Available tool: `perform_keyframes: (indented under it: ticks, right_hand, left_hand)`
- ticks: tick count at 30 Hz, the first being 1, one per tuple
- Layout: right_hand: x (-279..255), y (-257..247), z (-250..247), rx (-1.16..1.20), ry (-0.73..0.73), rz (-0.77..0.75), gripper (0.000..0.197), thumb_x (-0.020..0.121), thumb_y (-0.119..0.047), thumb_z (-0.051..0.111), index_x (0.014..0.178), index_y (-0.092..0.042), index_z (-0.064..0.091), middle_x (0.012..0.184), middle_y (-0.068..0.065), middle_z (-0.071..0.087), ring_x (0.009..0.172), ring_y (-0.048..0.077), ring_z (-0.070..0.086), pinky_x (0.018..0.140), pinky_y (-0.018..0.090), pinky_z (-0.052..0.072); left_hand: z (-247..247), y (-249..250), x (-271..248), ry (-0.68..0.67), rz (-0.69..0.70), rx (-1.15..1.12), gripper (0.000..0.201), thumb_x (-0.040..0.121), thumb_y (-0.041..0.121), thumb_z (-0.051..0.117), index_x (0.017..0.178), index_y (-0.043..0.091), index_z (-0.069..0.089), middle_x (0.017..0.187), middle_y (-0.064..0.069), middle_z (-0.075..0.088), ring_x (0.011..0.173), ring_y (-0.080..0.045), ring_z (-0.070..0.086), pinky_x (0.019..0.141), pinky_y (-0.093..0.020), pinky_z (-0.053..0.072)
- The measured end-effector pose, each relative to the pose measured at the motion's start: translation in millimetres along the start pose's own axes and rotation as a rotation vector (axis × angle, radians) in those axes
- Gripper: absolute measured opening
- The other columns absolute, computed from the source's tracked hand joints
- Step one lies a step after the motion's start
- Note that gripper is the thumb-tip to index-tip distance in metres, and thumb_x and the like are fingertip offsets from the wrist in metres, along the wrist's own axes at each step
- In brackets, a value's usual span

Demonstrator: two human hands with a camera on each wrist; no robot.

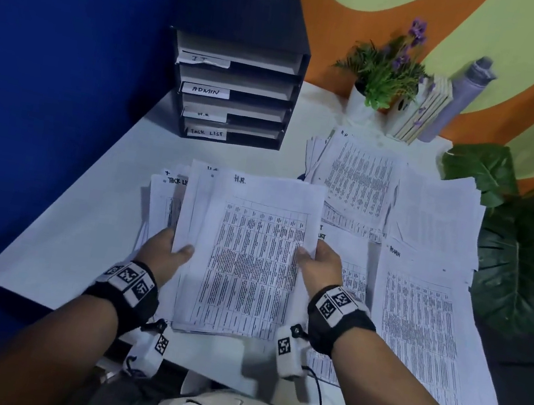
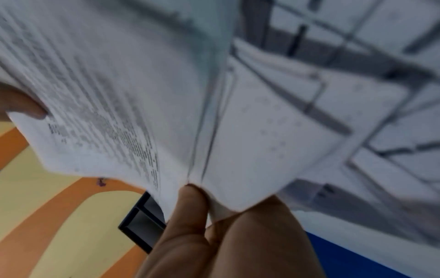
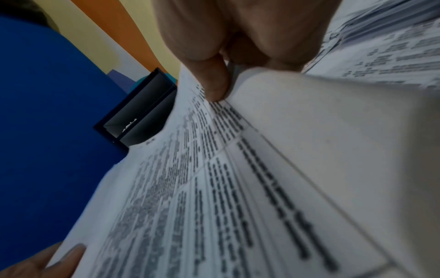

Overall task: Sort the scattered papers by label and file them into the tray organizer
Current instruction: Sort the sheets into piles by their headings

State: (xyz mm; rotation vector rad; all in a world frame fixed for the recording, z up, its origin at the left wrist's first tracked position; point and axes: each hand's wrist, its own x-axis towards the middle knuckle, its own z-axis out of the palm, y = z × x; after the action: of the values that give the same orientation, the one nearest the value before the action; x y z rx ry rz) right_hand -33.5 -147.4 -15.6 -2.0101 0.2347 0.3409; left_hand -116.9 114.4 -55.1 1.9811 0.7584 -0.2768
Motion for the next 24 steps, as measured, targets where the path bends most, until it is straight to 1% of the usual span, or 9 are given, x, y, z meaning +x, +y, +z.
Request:
perform_keyframes:
  ticks: [2,4,5,7,9,11,13,18,24]
  right_hand:
    - [1,5,-2,-0.025,0.027,0.011,0.011,0.094,-0.013,0.055,0.097,-0.007,0.063,0.076,0.01,0.058,0.075,0.023,0.057,0.069,0.035,0.051]
    - [2,11,-6,-0.053,0.053,0.021,0.019,0.094,-0.014,0.055,0.075,-0.013,0.057,0.067,0.005,0.051,0.067,0.02,0.05,0.053,0.025,0.041]
    - [1,12,-8,-0.06,0.069,0.034,0.02,0.094,-0.014,0.055,0.074,-0.013,0.057,0.07,0.008,0.056,0.071,0.023,0.055,0.054,0.024,0.042]
    - [2,14,-11,-0.043,0.095,0.064,0.015,0.094,-0.012,0.056,0.094,0.001,0.063,0.096,0.022,0.067,0.095,0.035,0.064,0.077,0.034,0.052]
    - [4,18,-14,-0.033,0.095,0.089,0.029,0.094,-0.012,0.056,0.109,0.013,0.057,0.113,0.029,0.061,0.108,0.042,0.058,0.092,0.046,0.048]
    - [7,23,-16,-0.04,0.078,0.083,0.019,0.093,-0.012,0.056,0.097,0.004,0.064,0.094,0.026,0.066,0.09,0.04,0.064,0.08,0.041,0.052]
    - [9,27,-17,-0.025,0.053,0.089,0.014,0.092,-0.013,0.057,0.082,-0.003,0.061,0.074,0.014,0.059,0.07,0.025,0.056,0.067,0.03,0.046]
    - [12,29,-13,0.123,0.03,0.117,0.009,0.092,-0.008,0.058,0.085,-0.008,0.063,0.075,0.006,0.06,0.07,0.02,0.054,0.069,0.033,0.047]
    - [16,15,-5,0.218,-0.02,0.066,0.012,0.094,-0.008,0.055,0.099,-0.016,0.062,0.079,0.001,0.061,0.073,0.022,0.057,0.073,0.04,0.052]
  left_hand:
    - [2,0,0,0.036,0.004,0.019,0.046,0.092,0.027,0.061,0.131,0.007,0.05,0.129,-0.008,0.058,0.117,-0.028,0.055,0.102,-0.036,0.043]
    - [4,1,-1,0.084,0.004,0.009,0.04,0.09,0.023,0.064,0.125,0.006,0.054,0.12,-0.01,0.062,0.108,-0.028,0.058,0.096,-0.035,0.046]
    - [4,1,-3,0.103,0.001,0.004,0.038,0.089,0.023,0.065,0.122,0.006,0.056,0.116,-0.01,0.063,0.104,-0.028,0.059,0.095,-0.036,0.047]
    - [4,1,-4,0.133,-0.002,-0.02,0.034,0.087,0.022,0.067,0.116,0.007,0.058,0.111,-0.009,0.065,0.098,-0.025,0.059,0.092,-0.034,0.048]
    - [5,0,-6,0.157,0.003,-0.06,0.03,0.087,0.02,0.068,0.114,0.009,0.06,0.11,-0.007,0.065,0.096,-0.023,0.059,0.09,-0.031,0.047]
    - [5,0,-7,0.176,0.01,-0.084,0.03,0.087,0.02,0.068,0.114,0.009,0.061,0.11,-0.007,0.066,0.097,-0.024,0.059,0.09,-0.031,0.047]
    - [6,2,-8,0.178,0.012,-0.101,0.031,0.088,0.021,0.067,0.116,0.01,0.061,0.112,-0.007,0.066,0.101,-0.025,0.06,0.093,-0.033,0.047]
    - [11,6,-11,0.148,0.018,-0.149,0.031,0.091,0.026,0.063,0.119,0.011,0.061,0.115,-0.006,0.065,0.102,-0.025,0.059,0.094,-0.033,0.046]
    - [15,29,-18,0.061,-0.003,-0.195,0.062,0.095,0.056,0.039,0.139,0.012,0.046,0.141,-0.006,0.049,0.132,-0.026,0.043,0.111,-0.041,0.033]
